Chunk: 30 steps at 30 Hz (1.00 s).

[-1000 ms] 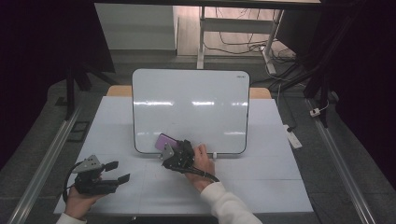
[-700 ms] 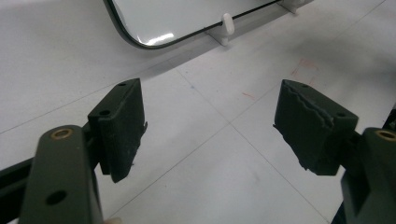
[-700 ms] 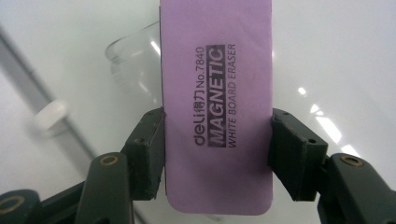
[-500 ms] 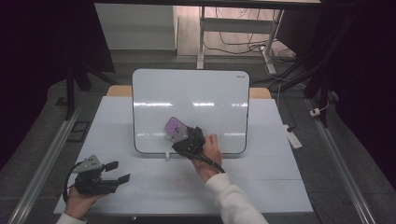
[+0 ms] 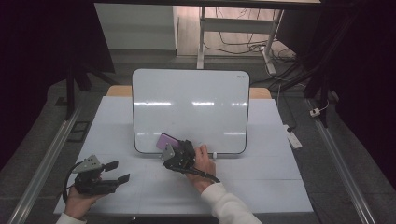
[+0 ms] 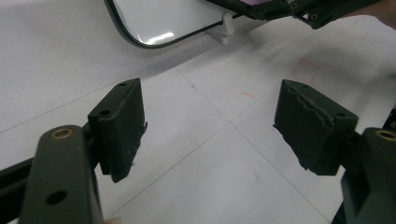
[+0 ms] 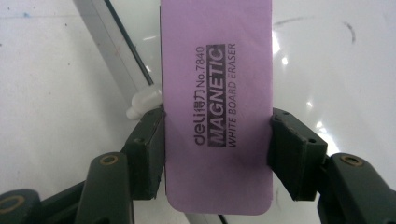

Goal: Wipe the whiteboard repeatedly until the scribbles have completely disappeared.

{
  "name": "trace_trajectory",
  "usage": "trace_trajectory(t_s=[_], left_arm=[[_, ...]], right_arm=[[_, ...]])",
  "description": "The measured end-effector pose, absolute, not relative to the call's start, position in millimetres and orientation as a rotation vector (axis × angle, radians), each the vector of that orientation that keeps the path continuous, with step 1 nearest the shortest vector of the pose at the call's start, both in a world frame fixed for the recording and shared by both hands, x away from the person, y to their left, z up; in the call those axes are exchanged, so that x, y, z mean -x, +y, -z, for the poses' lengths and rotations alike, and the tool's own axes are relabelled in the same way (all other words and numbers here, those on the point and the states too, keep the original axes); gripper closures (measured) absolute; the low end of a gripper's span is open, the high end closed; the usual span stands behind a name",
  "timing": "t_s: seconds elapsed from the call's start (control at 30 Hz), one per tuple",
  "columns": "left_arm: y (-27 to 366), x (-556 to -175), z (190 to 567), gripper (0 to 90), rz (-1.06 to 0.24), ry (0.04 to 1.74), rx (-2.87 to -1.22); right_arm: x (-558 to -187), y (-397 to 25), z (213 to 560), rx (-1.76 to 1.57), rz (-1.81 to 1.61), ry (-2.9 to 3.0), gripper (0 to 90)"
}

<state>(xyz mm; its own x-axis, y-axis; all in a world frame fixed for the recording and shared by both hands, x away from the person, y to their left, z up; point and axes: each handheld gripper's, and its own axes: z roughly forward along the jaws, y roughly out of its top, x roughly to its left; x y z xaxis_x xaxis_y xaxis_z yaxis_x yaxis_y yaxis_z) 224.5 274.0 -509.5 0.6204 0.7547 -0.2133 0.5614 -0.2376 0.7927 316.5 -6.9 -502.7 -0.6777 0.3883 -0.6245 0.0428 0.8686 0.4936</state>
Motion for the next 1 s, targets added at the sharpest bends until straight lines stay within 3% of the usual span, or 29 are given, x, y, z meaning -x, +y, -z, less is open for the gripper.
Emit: trace_trajectory(t_s=[0.47, 0.77, 1.0], left_arm=[[274, -224, 509, 25.2, -0.267, 1.046, -1.924], [275, -224, 509, 25.2, -0.265, 1.047, -1.921], [274, -224, 509, 25.2, -0.266, 1.044, -1.923]], right_arm=[[-351, -29, 461, -0.482, -0.635, 2.207, 40.5], [-322, 4, 494, -0.269, -0.506, 2.287, 40.6], [-343, -20, 468, -0.432, -0.573, 2.239, 40.6]])
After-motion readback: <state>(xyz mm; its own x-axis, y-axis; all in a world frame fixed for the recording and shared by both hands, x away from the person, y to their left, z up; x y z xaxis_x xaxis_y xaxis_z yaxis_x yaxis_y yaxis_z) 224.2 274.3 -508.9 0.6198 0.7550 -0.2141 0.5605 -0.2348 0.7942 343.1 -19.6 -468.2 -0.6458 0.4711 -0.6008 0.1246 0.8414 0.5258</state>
